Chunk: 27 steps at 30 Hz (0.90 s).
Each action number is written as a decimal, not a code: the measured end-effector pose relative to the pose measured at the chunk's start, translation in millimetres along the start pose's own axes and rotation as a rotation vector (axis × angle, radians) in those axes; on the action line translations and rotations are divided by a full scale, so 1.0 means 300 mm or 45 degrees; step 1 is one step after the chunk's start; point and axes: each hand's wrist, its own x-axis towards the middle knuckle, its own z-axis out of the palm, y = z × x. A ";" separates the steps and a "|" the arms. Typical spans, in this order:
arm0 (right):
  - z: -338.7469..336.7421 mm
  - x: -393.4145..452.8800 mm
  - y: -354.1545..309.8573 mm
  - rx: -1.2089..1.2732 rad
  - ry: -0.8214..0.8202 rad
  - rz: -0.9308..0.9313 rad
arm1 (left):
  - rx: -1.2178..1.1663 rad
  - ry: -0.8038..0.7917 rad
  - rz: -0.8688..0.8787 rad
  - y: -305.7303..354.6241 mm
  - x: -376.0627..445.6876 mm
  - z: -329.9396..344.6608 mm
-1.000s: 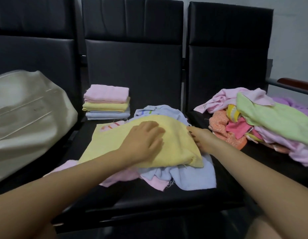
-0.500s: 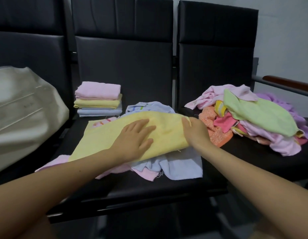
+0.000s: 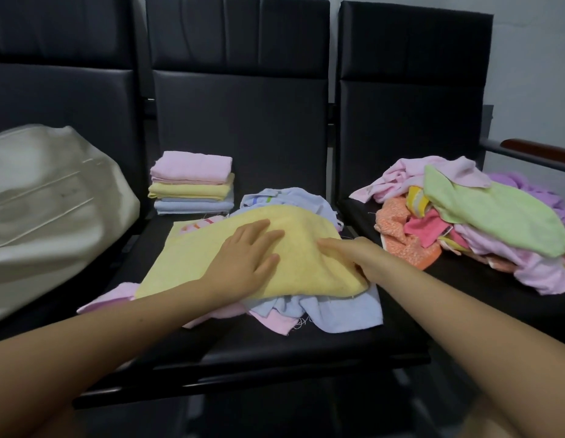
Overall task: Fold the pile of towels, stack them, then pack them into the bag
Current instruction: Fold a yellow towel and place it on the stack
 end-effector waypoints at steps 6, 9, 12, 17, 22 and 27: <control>-0.068 -0.010 -0.038 0.327 -0.304 0.157 | -0.157 0.002 -0.115 -0.003 0.011 -0.011; -0.077 -0.027 -0.113 0.448 -0.247 0.033 | -0.322 0.161 -0.240 -0.007 0.025 -0.032; -0.029 -0.076 -0.216 0.496 -0.214 -0.144 | -0.846 0.234 -0.698 -0.018 0.056 -0.080; 0.191 -0.159 -0.283 0.341 -0.601 -0.252 | -1.778 0.200 -1.187 -0.029 0.054 -0.139; 0.301 -0.106 -0.240 0.226 -0.287 -0.433 | -1.663 0.034 -1.160 -0.058 0.041 -0.144; 0.277 -0.029 -0.194 -0.248 0.186 -0.727 | -1.319 -0.024 -1.176 -0.072 0.039 -0.109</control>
